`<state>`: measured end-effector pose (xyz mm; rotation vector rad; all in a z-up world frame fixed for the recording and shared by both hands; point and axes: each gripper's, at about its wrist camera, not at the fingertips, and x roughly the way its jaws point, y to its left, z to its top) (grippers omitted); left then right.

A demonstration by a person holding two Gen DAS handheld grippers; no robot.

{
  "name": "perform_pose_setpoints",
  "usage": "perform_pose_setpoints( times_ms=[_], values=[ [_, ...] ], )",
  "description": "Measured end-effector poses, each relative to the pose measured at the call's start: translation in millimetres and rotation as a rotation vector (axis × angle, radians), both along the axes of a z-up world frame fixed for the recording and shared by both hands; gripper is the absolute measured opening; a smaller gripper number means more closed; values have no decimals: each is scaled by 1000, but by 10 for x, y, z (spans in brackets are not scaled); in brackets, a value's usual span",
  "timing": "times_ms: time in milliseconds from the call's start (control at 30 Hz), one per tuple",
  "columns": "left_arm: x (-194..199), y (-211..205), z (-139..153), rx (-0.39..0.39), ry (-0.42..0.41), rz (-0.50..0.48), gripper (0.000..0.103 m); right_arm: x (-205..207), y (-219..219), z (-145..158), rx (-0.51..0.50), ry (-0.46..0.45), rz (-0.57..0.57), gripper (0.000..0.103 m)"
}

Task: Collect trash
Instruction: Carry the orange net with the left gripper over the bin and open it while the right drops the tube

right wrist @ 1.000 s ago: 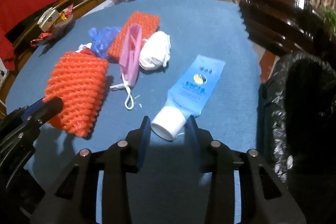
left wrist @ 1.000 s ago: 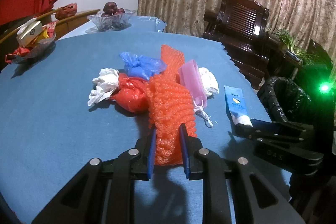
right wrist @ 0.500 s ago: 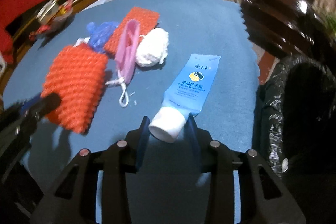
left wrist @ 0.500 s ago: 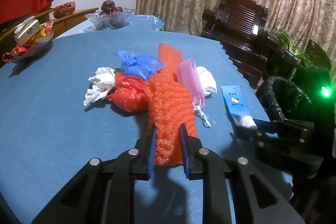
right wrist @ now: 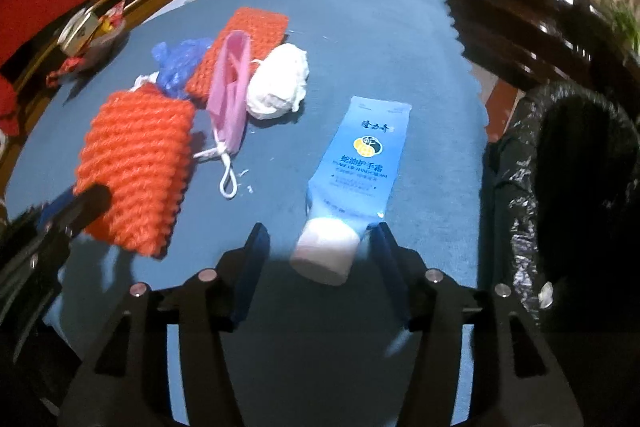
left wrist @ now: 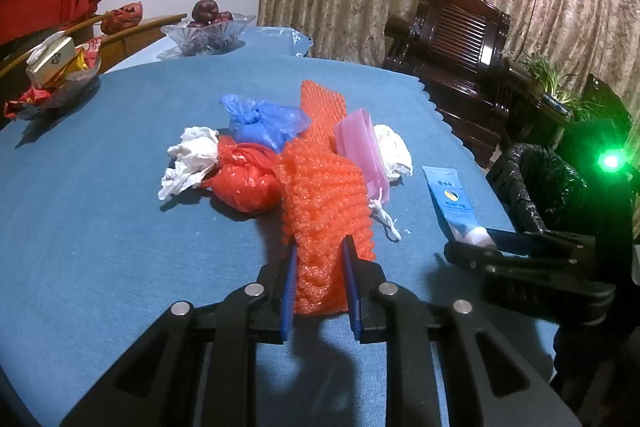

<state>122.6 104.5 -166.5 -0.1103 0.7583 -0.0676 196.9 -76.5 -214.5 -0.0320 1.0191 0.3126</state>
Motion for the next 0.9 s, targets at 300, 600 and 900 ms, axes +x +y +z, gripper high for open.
perform_pose_setpoints(
  times_ms=[300, 600, 900],
  values=[
    [-4, -7, 44, -1, -6, -7, 21, -92, -55, 87, 21, -32, 41, 29],
    [-77, -77, 223, -16, -42, -23, 21, -268, -130, 375, 42, -95, 85, 28],
    [-193, -243, 482, -16, -87, -49, 21, -446, -274, 715, 72, -174, 79, 28]
  ],
)
